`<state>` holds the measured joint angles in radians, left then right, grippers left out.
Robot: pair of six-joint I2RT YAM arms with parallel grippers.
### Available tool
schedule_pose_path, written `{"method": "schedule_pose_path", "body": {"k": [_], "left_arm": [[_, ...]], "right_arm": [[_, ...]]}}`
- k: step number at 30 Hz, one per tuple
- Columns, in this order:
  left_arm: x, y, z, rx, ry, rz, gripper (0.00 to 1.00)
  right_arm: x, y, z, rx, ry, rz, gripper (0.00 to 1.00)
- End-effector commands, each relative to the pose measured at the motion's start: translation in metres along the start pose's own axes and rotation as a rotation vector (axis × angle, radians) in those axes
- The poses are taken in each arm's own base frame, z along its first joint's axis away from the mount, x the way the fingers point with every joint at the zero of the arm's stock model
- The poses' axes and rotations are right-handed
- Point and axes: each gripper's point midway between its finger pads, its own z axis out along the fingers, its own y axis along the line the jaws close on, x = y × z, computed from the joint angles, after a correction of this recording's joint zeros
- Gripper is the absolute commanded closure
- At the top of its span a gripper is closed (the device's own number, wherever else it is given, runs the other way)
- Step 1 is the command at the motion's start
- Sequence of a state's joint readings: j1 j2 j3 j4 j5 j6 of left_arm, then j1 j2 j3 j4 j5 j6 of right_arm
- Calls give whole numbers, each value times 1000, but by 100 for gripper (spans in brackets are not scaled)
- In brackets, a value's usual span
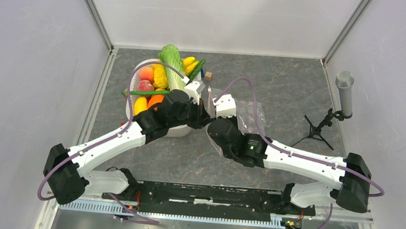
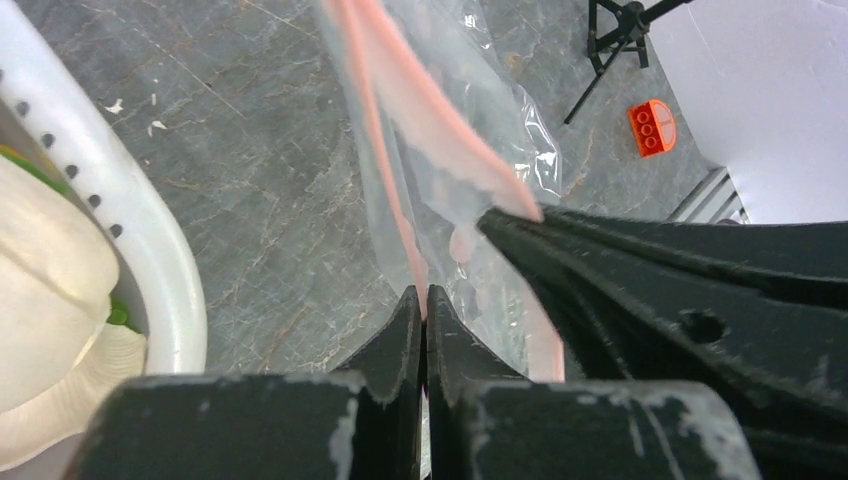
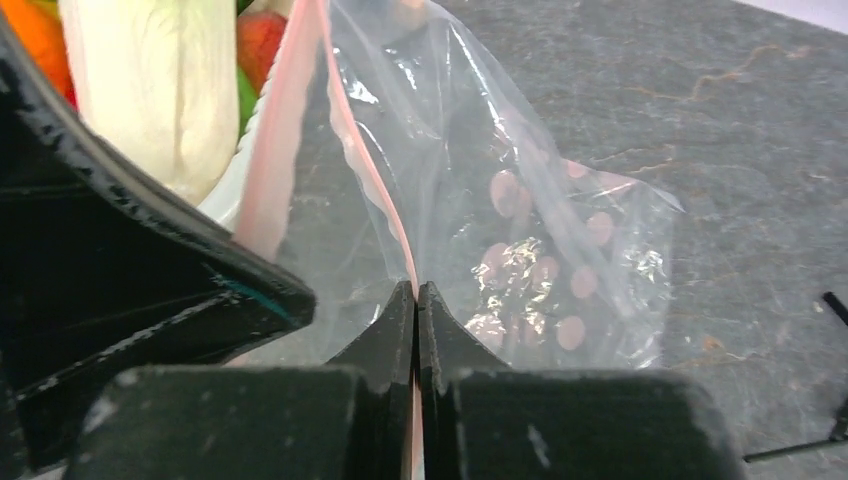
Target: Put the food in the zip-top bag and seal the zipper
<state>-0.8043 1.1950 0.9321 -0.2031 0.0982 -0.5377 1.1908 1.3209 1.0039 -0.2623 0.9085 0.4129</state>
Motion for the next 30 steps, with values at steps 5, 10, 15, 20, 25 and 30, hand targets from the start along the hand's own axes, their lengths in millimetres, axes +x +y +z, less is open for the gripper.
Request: {"method": "schedule_pose_path", "body": {"k": [5, 10, 15, 20, 25, 30], "left_arm": [[-15, 37, -15, -178, -30, 59, 98], [-18, 65, -20, -263, -35, 41, 98], [-26, 38, -5, -113, -17, 31, 98], [-32, -5, 10, 106, 22, 34, 91], [-40, -13, 12, 141, 14, 54, 58], [-44, -5, 8, 97, -5, 71, 39]], "right_arm": [[-46, -73, -30, 289, -93, -52, 100], [-61, -108, -52, 371, -100, -75, 100], [-58, -89, -52, 197, -67, -94, 100], [-45, -73, -42, 184, -19, -96, 100], [-43, -76, -26, 227, 5, -80, 100], [-42, -72, -3, 119, 16, -8, 100]]}}
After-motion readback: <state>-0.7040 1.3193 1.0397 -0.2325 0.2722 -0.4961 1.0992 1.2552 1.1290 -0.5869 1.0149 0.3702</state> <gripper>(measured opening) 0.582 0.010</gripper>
